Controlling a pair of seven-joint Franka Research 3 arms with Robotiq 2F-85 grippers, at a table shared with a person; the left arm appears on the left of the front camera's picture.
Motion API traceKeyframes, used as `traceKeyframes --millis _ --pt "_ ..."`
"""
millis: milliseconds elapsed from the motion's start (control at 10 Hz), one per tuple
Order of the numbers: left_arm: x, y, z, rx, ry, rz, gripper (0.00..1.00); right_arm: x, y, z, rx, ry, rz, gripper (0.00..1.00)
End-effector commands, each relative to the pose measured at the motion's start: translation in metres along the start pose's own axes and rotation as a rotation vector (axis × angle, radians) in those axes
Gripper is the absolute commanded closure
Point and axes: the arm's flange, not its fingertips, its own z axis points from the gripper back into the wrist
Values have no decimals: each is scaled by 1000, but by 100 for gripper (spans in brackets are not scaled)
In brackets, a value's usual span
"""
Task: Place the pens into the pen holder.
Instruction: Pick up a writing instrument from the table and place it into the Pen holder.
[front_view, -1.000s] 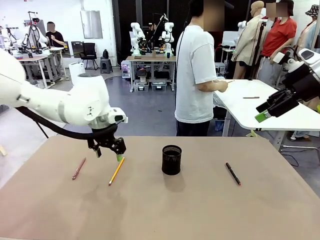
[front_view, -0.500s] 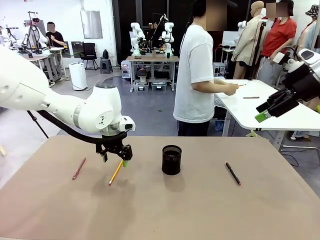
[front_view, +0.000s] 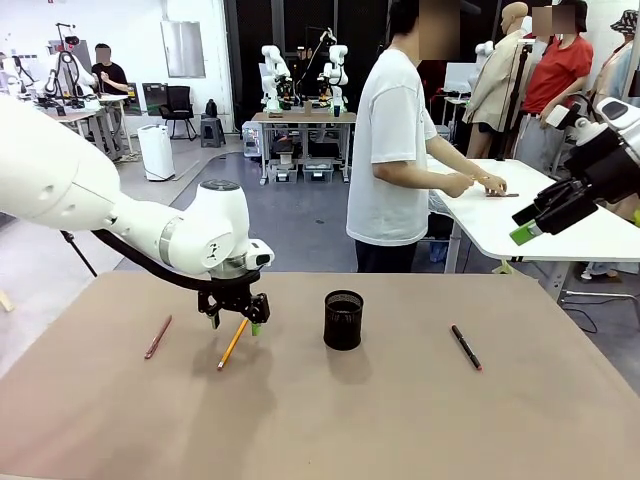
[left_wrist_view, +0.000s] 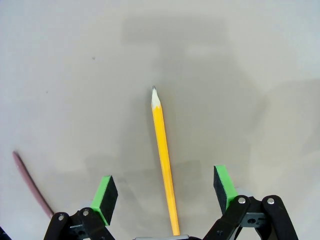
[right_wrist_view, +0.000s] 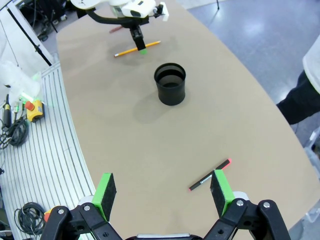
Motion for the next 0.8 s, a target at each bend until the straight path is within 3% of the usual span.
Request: traceKeyframes --millis 0,100,500,600,700 --pt "13 -4 -8 29 -22 25 0 1 0 0 3 -11 -7 0" --pt "17 -3 -10 25 -36 -17 12 1 0 0 3 -11 -7 0" --pt "22 -4 -11 26 -6 -19 91 1 0 0 3 -11 -7 0" --pt "22 -4 -11 28 0 -21 100 1 0 0 3 -11 -7 0" --pt "23 -4 -11 30 7 -31 100 1 0 0 3 -11 -7 0"
